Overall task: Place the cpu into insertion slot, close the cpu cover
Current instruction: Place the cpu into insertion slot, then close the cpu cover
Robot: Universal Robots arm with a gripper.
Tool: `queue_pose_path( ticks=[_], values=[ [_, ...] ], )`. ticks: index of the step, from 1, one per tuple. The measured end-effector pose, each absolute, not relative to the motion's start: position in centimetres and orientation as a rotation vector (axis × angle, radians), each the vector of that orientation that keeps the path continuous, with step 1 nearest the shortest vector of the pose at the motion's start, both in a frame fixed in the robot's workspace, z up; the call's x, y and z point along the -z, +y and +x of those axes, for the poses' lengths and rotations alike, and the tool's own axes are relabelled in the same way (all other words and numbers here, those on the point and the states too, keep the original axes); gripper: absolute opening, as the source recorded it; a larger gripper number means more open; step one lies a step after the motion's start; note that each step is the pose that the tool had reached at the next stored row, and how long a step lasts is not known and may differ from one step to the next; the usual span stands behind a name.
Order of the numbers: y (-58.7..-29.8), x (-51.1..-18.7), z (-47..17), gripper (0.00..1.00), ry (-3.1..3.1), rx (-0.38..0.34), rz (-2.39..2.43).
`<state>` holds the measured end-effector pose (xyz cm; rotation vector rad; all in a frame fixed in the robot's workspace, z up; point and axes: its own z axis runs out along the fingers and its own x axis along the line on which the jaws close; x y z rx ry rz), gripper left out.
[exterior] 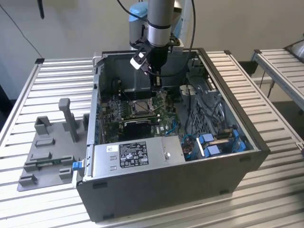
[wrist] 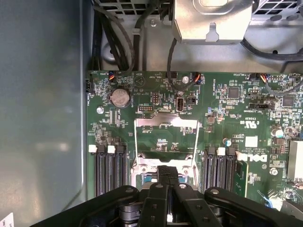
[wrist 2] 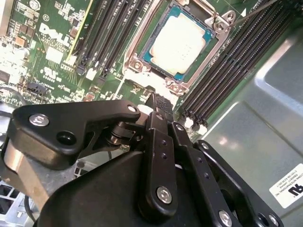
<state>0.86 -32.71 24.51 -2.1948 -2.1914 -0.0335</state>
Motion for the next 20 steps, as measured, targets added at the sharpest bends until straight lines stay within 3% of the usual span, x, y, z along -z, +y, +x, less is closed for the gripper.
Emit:
queue_pose_path(
  ticks=[15, 20],
  values=[
    [-32.7, -24.3, 0.9, 0.11, -2.191, 0.033, -2.195],
    [-32.7, -24.3, 2.4, 0.11, -2.176, 0.001, -2.181]
  ],
)
